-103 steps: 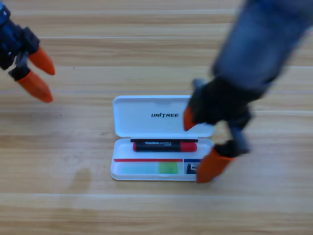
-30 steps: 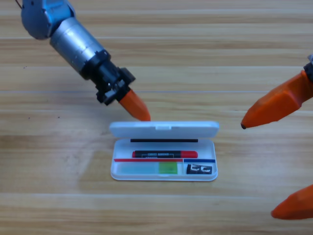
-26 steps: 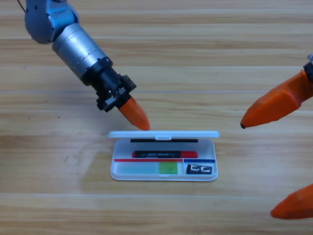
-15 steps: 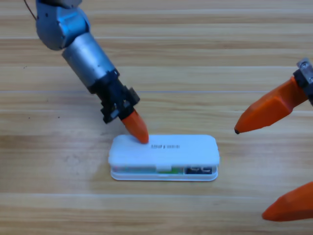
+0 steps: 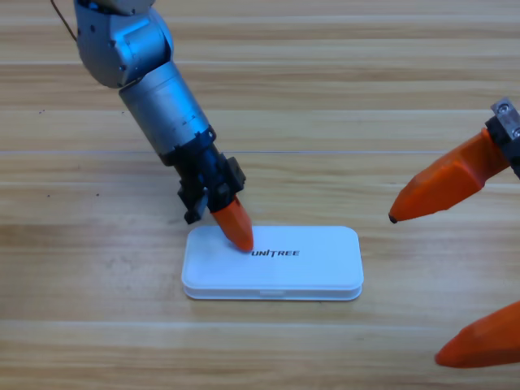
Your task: Clean up eraser and pencils
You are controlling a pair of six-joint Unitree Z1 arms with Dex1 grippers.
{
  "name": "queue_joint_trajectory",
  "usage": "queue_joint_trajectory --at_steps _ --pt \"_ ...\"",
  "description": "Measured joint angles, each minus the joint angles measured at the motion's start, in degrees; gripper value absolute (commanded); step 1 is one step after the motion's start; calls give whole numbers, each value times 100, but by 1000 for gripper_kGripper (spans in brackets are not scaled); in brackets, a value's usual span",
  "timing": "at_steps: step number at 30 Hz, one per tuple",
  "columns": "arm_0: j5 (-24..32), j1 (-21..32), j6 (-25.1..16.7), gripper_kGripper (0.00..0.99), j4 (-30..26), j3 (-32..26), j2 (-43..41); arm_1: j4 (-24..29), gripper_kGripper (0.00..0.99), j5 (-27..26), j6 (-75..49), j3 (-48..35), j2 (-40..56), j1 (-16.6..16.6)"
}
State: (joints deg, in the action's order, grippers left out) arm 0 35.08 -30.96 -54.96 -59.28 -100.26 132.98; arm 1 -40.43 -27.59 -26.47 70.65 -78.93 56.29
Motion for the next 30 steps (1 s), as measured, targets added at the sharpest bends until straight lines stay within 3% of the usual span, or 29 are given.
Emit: queue_joint_trajectory --at_steps 23,30 --pt "-450 -333 238 0 1058 1344 -751 0 985 0 0 0 -2 0" --pt "-563 -406 357 0 1103 1452 -908 0 985 0 0 0 -3 0"
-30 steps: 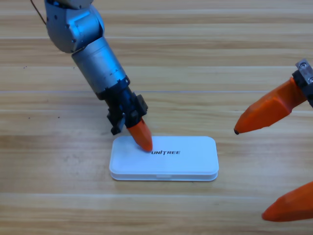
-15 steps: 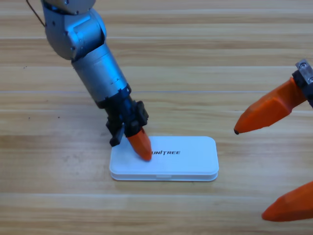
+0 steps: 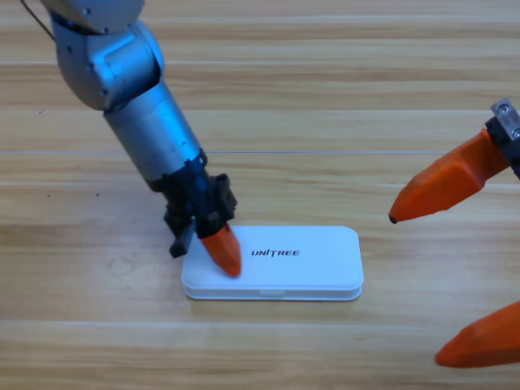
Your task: Clean up eraser and pencils
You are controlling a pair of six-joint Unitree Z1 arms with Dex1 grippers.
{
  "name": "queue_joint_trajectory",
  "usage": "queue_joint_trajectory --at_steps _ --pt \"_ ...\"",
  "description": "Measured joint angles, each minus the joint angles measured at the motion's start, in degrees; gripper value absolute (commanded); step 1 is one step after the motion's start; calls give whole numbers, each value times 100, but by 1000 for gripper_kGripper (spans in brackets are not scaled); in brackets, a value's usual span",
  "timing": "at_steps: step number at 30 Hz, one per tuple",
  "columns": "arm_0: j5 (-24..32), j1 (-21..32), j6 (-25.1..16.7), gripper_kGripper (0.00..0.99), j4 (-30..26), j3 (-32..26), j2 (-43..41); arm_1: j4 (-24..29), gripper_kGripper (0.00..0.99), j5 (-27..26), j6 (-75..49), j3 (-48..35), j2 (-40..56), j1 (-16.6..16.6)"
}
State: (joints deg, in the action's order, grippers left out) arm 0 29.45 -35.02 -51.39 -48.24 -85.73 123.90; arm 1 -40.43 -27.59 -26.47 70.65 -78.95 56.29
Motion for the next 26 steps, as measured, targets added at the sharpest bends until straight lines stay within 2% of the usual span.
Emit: queue_joint_trajectory --at_steps 2,3,4,5,7,9,13,19,26 --pt "-113 -24 109 0 -98 42 -157 0 985 0 0 0 0 0" --pt "-135 -33 139 291 -229 13 -267 0 985 0 0 0 0 0" --pt "-151 -45 151 634 -440 -70 -385 0 985 0 0 0 0 0" --pt "-161 -69 155 828 -717 -240 -552 0 985 0 0 0 0 0" --pt "-186 -150 191 980 -1133 -603 -944 0 985 0 0 0 0 0" --pt "-196 -254 436 990 -1279 -831 -1411 0 985 0 0 0 0 0" --pt "-194 -540 875 990 -1294 -894 -2149 0 985 0 0 0 0 0" --pt "-194 -1090 1483 990 -1311 -884 -2347 0 985 0 0 0 -1 0" --pt "-195 -1340 1528 990 -1220 -585 -2357 0 985 0 0 0 -3 0"
